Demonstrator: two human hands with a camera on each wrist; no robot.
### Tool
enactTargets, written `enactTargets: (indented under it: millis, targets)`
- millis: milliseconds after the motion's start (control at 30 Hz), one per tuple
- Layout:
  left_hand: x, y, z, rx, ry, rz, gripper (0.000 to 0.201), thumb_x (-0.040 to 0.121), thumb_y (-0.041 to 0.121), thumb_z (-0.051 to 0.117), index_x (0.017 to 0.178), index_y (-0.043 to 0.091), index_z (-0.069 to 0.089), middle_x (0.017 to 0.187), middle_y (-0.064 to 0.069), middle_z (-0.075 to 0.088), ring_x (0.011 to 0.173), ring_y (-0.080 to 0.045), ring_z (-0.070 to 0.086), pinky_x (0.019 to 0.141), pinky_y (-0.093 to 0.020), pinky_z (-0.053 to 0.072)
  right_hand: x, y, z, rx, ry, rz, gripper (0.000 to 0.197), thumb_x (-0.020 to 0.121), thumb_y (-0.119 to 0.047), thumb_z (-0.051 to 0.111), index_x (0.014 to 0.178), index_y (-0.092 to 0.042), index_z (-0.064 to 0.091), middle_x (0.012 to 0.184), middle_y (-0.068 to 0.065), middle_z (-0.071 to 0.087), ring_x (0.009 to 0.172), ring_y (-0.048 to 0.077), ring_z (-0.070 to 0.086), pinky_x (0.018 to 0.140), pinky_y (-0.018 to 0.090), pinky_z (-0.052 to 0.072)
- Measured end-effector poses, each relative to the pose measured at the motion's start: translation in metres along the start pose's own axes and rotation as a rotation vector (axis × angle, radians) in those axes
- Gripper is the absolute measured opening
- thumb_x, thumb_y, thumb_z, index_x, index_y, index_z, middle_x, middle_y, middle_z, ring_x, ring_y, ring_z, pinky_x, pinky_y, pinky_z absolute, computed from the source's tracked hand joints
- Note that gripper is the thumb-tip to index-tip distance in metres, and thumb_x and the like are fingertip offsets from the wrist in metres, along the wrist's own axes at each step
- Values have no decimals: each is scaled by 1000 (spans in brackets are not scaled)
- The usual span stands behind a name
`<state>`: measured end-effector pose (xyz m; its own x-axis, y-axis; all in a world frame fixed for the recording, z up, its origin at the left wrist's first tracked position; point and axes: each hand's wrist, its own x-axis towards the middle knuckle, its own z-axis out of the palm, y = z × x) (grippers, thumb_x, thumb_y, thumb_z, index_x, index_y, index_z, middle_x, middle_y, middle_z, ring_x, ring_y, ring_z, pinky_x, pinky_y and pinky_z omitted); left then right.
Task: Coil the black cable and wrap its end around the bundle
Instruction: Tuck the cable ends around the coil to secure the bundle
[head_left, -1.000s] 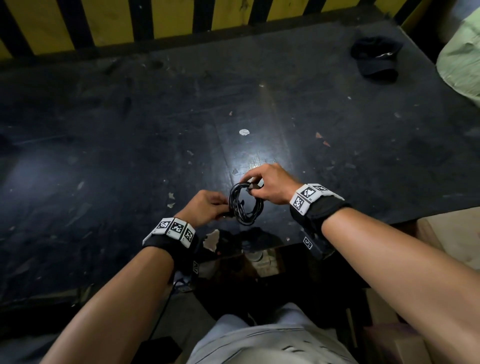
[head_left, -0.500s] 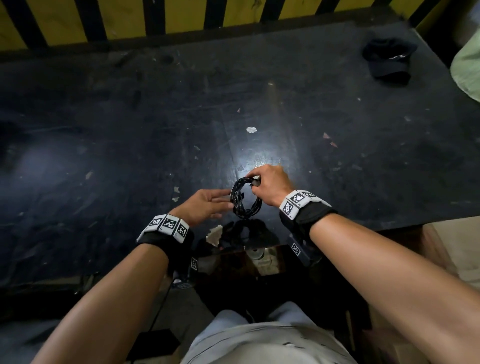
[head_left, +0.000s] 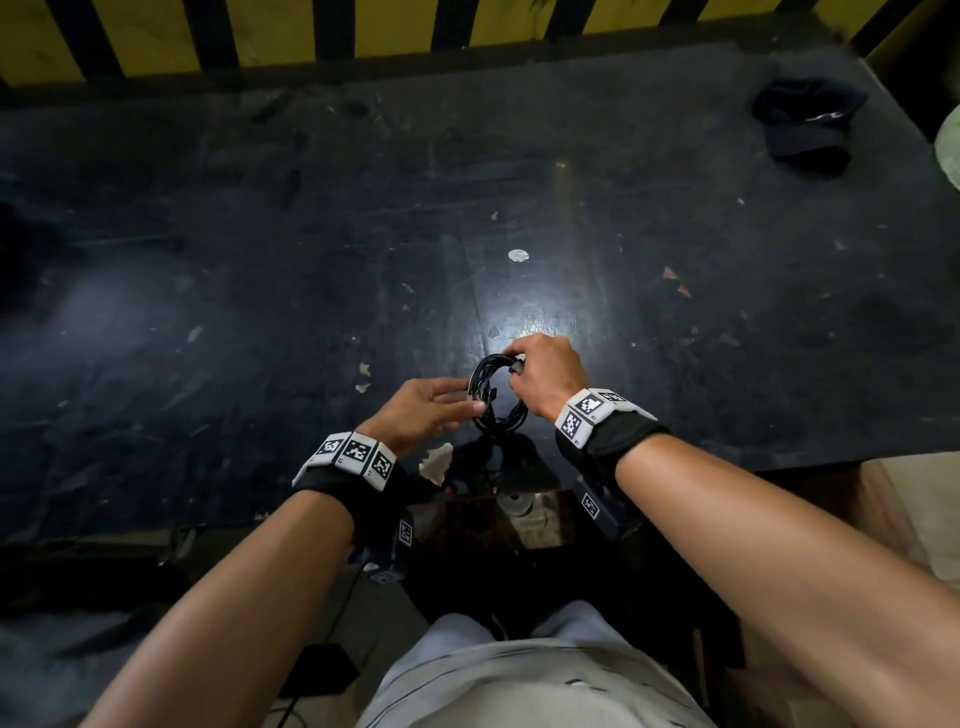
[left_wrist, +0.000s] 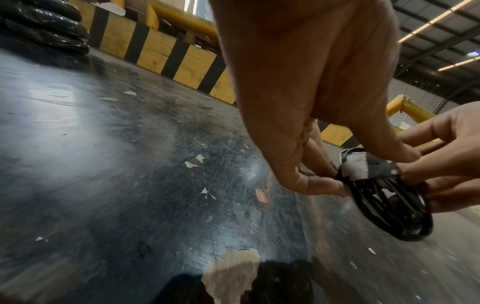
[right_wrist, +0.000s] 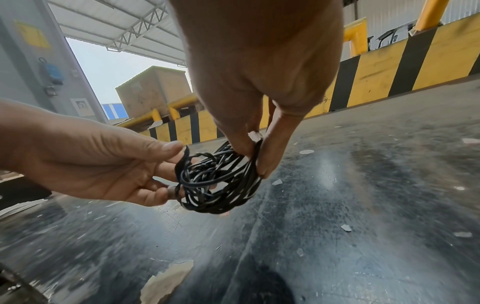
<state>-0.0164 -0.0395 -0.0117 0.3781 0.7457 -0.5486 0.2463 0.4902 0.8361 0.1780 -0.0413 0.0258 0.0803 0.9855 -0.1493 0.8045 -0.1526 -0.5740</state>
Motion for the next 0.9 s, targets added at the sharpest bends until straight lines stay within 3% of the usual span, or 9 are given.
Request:
enactTargets:
  millis: [167, 267, 367, 433, 600, 700, 766, 833, 900]
  targets:
    - [2, 0, 7, 6, 69, -3, 44, 80, 26, 83, 121, 14, 71, 110, 2, 79, 108, -13, 71, 89, -32, 50, -4, -1, 3, -7, -6, 26, 32, 87, -4, 65, 113, -19, 77, 107, 10, 76, 101, 29, 70, 90, 32, 55]
    - [3, -1, 10, -12, 88, -8, 39, 82, 21, 82, 117, 7, 70, 108, -8, 79, 94, -14, 76, 71, -23, 54, -8, -4, 6, 0, -25, 27, 32, 87, -5, 64, 112, -20, 77, 107, 10, 76, 103, 31, 69, 91, 33, 56]
    - [7, -5, 11, -49, 107, -24, 45, 79, 17, 85, 117, -1, 68, 106, -19, 77, 97, -30, 76, 69, -26, 58, -9, -7, 6, 26, -32, 19, 31, 85, -6, 66, 112, -19, 77, 107, 10, 77, 100, 31, 71, 91, 37, 58]
    - [9, -4, 11, 11, 133, -47, 42, 78, 20, 85, 113, 2, 71, 103, -17, 78, 95, -31, 76, 65, -24, 56, -10, -8, 6, 25, -43, 17, 31, 85, -7, 67, 113, -18, 77, 108, 10, 77, 100, 29, 71, 91, 36, 58]
    - [11, 0, 15, 215, 208, -49, 32, 83, 22, 77, 112, 12, 72, 99, -7, 78, 79, -11, 72, 50, -12, 49, -12, -2, 5, 36, -43, 20, 30, 86, -6, 66, 112, -17, 77, 107, 11, 76, 99, 30, 71, 91, 36, 58]
    - [10, -6, 19, 247, 238, 13, 43, 83, 18, 75, 124, 11, 64, 102, -8, 77, 78, -13, 74, 55, -16, 52, -13, 1, 5, 54, -56, 23, 31, 84, -6, 68, 111, -17, 77, 105, 10, 77, 98, 28, 71, 91, 35, 58]
    - [8, -10, 20, 230, 279, 33, 47, 83, 16, 76, 124, 14, 54, 99, -13, 74, 69, -15, 73, 51, -21, 52, -12, 3, 6, 72, -62, 20, 32, 83, -9, 68, 111, -21, 77, 103, 8, 77, 96, 26, 72, 90, 35, 58]
    - [6, -14, 19, 225, 319, 52, 45, 84, 17, 75, 118, 21, 46, 101, -15, 71, 63, -15, 70, 46, -20, 50, -14, 5, 6, 102, -71, 0, 35, 83, -11, 69, 114, -26, 73, 98, 4, 77, 91, 23, 71, 86, 33, 58]
    - [5, -16, 18, 275, 361, 92, 40, 85, 19, 74, 105, 31, 42, 102, -17, 69, 64, -14, 66, 46, -18, 47, -17, 7, 4, 127, -99, -47, 37, 83, -11, 72, 114, -28, 62, 87, 3, 72, 79, 22, 68, 73, 31, 57]
